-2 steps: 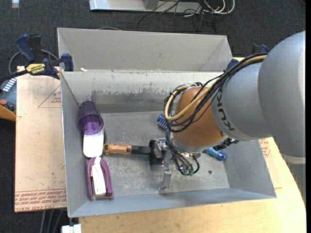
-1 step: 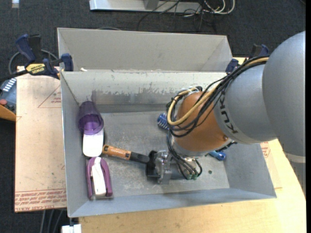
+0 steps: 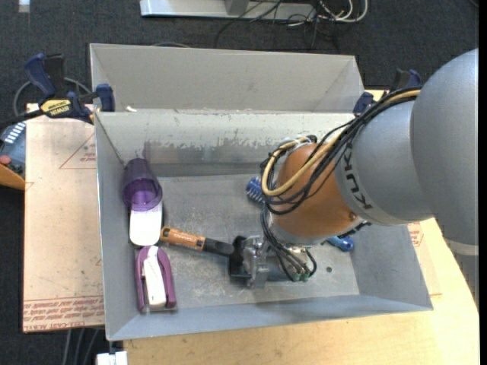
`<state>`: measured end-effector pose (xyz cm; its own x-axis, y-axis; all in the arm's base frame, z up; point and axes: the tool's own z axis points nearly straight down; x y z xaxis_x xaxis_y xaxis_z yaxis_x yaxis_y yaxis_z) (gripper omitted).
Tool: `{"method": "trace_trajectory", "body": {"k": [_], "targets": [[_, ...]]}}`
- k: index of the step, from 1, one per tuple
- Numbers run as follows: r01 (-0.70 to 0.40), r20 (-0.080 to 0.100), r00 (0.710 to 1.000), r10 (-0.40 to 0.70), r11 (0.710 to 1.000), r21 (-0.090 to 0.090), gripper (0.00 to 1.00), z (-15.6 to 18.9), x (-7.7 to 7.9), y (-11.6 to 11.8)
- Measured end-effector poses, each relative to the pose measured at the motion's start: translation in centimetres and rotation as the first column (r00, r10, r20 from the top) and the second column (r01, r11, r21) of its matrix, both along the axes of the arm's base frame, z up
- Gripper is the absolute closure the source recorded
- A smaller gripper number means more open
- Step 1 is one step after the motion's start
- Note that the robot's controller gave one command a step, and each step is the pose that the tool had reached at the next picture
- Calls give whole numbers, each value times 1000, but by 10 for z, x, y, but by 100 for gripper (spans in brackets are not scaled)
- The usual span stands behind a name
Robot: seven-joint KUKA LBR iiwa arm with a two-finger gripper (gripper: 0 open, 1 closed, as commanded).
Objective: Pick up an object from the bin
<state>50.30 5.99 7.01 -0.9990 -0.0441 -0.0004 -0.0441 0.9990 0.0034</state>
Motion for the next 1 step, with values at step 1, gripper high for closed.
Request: {"method": "trace_trajectory", "body": {"k": [1], "targets": [[0, 0, 1000, 0, 1000, 0, 100, 0, 0, 0]]}}
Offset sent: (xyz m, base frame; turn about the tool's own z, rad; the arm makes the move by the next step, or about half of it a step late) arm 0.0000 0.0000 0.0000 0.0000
